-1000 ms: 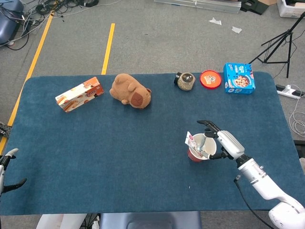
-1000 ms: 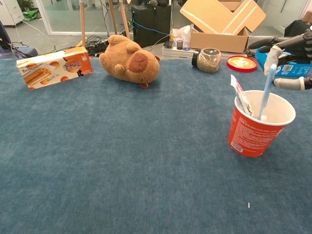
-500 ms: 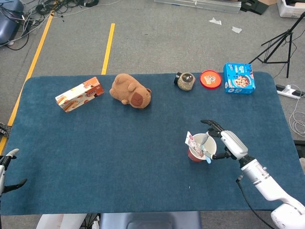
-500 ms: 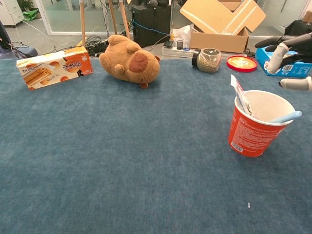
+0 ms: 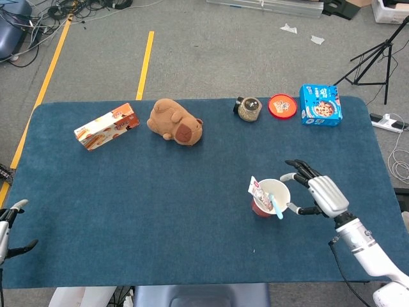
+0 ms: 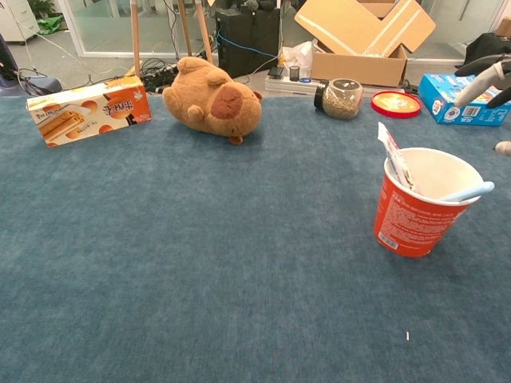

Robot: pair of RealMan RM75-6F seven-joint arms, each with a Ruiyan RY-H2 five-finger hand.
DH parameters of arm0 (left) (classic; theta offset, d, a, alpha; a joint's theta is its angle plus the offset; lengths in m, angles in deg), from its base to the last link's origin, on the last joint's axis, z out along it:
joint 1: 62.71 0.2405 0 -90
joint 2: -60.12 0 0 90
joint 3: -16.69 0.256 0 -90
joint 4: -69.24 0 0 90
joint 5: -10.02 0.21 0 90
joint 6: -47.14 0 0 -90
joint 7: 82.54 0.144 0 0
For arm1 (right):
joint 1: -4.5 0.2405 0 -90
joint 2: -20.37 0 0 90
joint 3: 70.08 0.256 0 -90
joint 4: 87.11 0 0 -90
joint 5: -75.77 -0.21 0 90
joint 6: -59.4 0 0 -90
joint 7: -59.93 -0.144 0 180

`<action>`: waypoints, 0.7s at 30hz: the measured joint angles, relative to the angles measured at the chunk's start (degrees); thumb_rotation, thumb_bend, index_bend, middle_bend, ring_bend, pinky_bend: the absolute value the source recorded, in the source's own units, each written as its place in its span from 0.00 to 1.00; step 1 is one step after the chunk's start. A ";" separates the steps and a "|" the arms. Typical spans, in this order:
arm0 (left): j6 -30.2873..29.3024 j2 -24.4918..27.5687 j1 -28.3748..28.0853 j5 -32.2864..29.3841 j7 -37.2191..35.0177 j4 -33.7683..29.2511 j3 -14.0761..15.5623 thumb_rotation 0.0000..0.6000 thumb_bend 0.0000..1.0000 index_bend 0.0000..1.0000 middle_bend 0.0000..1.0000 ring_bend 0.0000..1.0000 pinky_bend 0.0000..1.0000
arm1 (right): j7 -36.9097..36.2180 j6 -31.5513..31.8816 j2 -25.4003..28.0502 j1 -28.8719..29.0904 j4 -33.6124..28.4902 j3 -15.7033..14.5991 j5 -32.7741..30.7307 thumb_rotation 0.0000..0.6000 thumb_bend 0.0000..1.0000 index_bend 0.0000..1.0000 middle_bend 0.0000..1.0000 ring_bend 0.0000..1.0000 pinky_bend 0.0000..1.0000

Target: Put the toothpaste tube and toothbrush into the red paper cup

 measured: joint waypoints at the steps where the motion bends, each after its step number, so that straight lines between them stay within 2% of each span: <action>1: 0.07 -0.03 -0.03 -0.01 0.01 0.04 0.00 1.00 0.00 0.16 0.31 0.25 0.25 | 3.03 0.50 -0.03 -0.39 0.03 0.06 -0.32 1.00 0.16 0.32 0.11 0.00 0.21; 6: 0.65 -0.37 -0.34 -0.05 0.16 0.29 0.09 1.00 0.00 0.16 0.31 0.25 0.25 | 20.40 3.34 0.29 -3.05 -0.85 0.37 -2.82 1.00 0.16 0.32 0.10 0.00 0.21; 9: 0.54 -0.43 -0.36 0.06 0.18 0.31 0.08 1.00 0.00 0.16 0.31 0.25 0.25 | 27.76 5.19 0.75 -4.99 -1.62 0.55 -4.65 1.00 0.16 0.32 0.10 0.00 0.21; 15: 0.37 -0.72 -0.39 0.06 -0.11 0.78 -0.06 1.00 0.00 0.16 0.31 0.24 0.25 | 36.27 9.00 0.95 -9.18 -2.44 0.50 -7.71 1.00 0.16 0.31 0.09 0.00 0.21; 21: 0.06 -1.18 -0.40 0.45 -0.41 1.37 -0.08 1.00 0.00 0.16 0.30 0.19 0.25 | 38.62 11.27 0.48 -12.30 -3.16 0.67 -10.90 1.00 0.16 0.30 0.08 0.00 0.21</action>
